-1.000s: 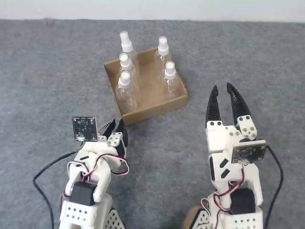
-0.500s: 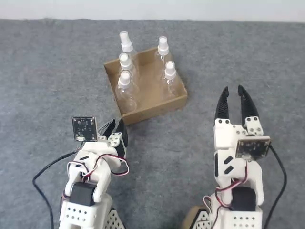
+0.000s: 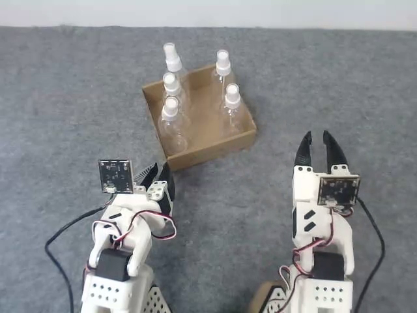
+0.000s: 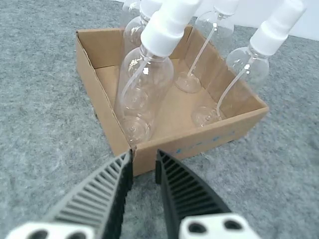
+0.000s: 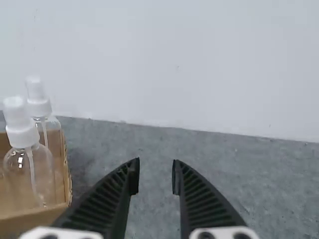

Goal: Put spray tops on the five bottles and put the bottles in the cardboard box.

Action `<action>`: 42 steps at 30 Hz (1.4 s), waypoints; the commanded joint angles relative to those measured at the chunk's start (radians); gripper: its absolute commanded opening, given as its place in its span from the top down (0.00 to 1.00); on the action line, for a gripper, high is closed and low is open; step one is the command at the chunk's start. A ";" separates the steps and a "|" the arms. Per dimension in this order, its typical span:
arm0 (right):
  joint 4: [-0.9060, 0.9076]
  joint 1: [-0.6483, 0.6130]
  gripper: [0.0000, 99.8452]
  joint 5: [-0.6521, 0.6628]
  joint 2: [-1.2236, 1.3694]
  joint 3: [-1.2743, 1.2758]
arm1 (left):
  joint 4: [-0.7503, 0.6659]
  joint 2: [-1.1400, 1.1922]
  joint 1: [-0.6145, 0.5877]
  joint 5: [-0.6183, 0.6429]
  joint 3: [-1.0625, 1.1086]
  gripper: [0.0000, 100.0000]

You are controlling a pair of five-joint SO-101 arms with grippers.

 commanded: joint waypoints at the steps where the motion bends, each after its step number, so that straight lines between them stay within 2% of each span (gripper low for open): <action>1: 0.004 0.012 0.92 0.014 -0.016 0.025 | 0.009 -0.009 -0.005 -0.011 -0.013 0.93; 10: 0.008 0.005 0.92 0.011 -0.005 0.025 | 0.009 -0.009 -0.006 -0.011 -0.013 0.93; 33: 0.337 0.002 0.92 0.009 -0.015 0.025 | 0.009 -0.009 -0.006 -0.011 -0.013 0.93; 42: 0.354 0.004 0.92 0.008 -0.005 0.025 | 0.009 -0.009 -0.006 -0.011 -0.013 0.93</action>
